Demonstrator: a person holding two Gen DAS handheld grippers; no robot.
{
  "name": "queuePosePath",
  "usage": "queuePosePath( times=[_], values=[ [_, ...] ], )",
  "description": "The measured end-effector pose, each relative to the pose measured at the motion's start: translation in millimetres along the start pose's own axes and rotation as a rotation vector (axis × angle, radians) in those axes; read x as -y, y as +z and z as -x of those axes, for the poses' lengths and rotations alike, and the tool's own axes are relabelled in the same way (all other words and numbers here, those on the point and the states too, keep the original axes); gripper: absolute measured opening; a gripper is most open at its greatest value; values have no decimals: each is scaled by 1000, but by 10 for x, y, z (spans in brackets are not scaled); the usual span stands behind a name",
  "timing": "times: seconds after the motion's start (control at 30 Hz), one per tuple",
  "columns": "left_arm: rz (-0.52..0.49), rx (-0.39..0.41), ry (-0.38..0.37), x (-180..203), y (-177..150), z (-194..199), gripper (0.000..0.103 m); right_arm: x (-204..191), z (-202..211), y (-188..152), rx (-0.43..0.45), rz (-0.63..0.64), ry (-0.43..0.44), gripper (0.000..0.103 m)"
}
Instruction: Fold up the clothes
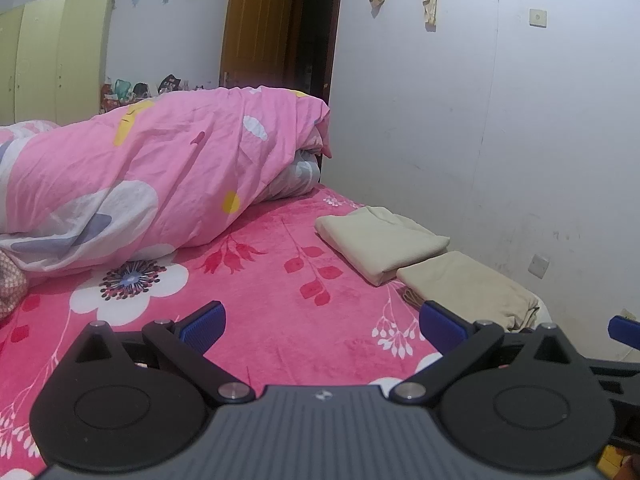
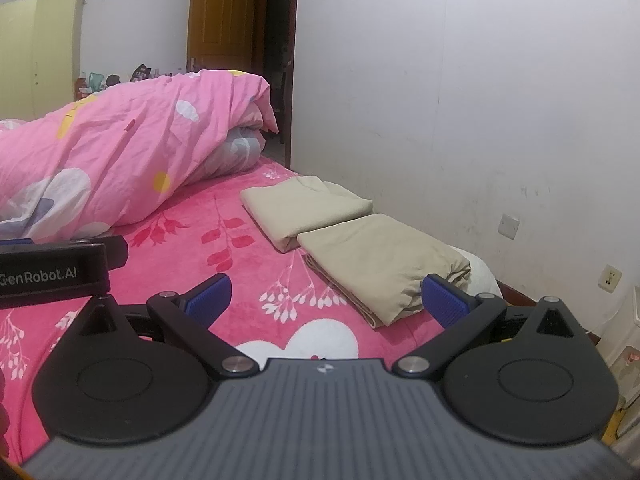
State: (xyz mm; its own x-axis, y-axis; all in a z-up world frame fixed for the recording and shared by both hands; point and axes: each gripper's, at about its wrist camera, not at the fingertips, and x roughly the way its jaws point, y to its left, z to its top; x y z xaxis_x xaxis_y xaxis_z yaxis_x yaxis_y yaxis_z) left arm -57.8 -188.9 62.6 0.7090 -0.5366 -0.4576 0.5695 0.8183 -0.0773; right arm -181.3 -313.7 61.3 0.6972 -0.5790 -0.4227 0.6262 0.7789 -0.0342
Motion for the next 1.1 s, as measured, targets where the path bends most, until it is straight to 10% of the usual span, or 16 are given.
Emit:
queuePosePath(
  times=[1.1],
  values=[
    [-3, -2, 4, -4, -13, 18, 103, -6, 10, -7, -2, 2, 7, 102]
  ],
)
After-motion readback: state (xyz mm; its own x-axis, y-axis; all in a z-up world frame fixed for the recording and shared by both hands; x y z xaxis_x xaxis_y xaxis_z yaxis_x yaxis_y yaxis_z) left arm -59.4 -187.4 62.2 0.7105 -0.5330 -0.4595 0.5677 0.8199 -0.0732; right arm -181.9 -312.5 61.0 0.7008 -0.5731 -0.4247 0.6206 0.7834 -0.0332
